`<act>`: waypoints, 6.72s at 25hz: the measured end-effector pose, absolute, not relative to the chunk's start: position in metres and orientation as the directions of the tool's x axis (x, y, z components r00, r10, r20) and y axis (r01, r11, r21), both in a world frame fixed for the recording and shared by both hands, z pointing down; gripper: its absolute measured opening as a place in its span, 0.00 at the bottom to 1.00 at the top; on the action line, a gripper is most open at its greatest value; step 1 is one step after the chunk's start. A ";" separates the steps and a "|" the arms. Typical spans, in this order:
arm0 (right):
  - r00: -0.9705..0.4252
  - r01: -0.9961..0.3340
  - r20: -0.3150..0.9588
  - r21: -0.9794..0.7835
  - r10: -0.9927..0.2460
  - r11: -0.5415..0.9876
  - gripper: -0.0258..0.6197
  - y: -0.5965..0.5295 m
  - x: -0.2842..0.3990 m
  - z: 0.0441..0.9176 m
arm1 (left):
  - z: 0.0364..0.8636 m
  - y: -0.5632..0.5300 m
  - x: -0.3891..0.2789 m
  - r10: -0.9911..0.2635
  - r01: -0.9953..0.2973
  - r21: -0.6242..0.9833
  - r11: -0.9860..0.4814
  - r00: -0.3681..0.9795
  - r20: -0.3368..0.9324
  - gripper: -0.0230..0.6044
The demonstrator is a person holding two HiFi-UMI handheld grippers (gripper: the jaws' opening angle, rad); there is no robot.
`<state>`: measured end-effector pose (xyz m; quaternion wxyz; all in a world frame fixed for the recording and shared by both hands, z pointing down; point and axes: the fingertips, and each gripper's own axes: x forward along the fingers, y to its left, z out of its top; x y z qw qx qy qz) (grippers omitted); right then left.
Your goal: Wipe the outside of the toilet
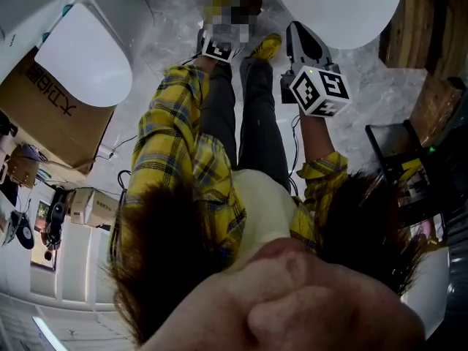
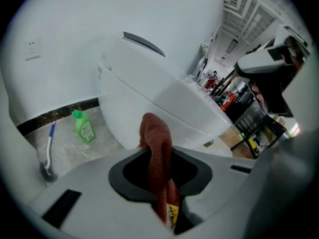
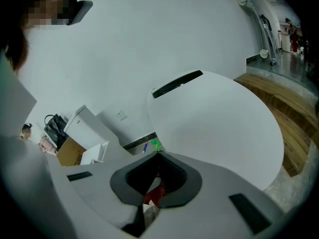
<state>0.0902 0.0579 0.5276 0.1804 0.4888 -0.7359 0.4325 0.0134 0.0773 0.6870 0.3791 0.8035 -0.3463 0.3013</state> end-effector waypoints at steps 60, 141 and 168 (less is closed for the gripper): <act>-0.496 -0.864 0.717 -0.461 -0.489 0.200 0.08 -0.070 -0.008 0.564 | 0.695 -0.207 -0.099 -0.612 -0.890 0.355 -0.285 0.454 0.648 0.17; -0.458 -0.867 0.634 -0.475 -0.623 0.153 0.08 0.072 0.097 0.507 | 0.664 0.093 0.054 -0.305 -0.760 0.519 -0.390 0.639 0.707 0.17; -0.436 -0.880 0.580 -0.436 -0.688 0.190 0.08 0.045 0.119 0.387 | 0.453 0.048 0.061 -0.384 -0.678 0.447 -0.583 0.715 0.584 0.17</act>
